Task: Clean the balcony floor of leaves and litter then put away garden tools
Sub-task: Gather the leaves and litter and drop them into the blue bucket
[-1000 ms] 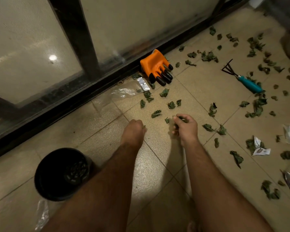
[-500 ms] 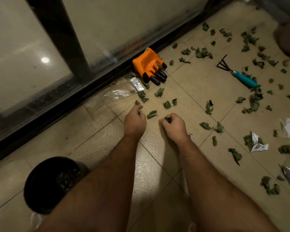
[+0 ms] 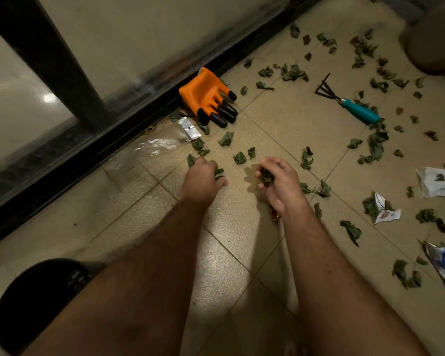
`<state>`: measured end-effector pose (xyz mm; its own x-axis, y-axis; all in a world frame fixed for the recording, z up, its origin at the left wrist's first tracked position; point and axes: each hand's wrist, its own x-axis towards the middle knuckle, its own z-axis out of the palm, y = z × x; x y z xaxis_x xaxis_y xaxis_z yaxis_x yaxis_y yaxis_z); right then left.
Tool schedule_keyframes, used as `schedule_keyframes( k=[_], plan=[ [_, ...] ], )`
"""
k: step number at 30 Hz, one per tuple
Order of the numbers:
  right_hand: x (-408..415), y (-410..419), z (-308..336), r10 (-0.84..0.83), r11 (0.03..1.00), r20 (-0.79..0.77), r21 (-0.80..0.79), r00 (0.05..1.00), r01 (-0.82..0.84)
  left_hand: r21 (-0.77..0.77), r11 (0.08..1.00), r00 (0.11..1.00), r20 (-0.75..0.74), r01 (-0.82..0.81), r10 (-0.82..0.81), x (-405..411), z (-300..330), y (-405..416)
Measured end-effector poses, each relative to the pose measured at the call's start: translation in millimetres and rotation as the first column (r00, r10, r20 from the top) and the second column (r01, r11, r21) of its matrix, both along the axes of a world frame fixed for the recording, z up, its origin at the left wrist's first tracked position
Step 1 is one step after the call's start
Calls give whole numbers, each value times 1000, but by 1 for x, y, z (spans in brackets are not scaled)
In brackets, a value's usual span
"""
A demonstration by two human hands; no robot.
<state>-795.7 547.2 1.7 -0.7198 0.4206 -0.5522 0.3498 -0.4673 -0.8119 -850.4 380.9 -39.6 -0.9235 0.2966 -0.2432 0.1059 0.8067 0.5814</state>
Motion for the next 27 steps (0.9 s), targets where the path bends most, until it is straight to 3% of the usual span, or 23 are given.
schedule_keyframes(
  k=[3,6,11,14,17,20,22,25,27],
  plan=[
    [-5,4,-2,-9,997,33,71,999,7,-31,999,1000,-21,14,-15,3,-3,3],
    [-13,3,-8,-6,950,119,311,993,-31,8,999,999,-30,-39,40,7,-3,5],
    [-36,9,-19,84,708,249,667,965,-234,222,944,970,52,-244,239,6,2,2],
    [-45,10,-27,142,590,349,722,926,-362,337,902,962,112,-271,248,4,5,-1],
    [-45,6,-33,192,498,409,742,892,-448,387,874,955,80,-295,287,3,7,-6],
    [-45,3,-39,192,361,438,800,878,-479,435,817,919,74,-378,386,1,8,-15],
    [-44,1,-38,169,322,444,819,880,-475,414,780,877,112,-469,468,-3,6,-22],
    [-42,-1,-35,203,347,425,811,882,-470,337,775,838,99,-535,536,-10,4,-28],
    [-39,-4,-33,177,572,317,737,932,-360,307,786,836,66,-537,545,-15,3,-30]
  ],
)
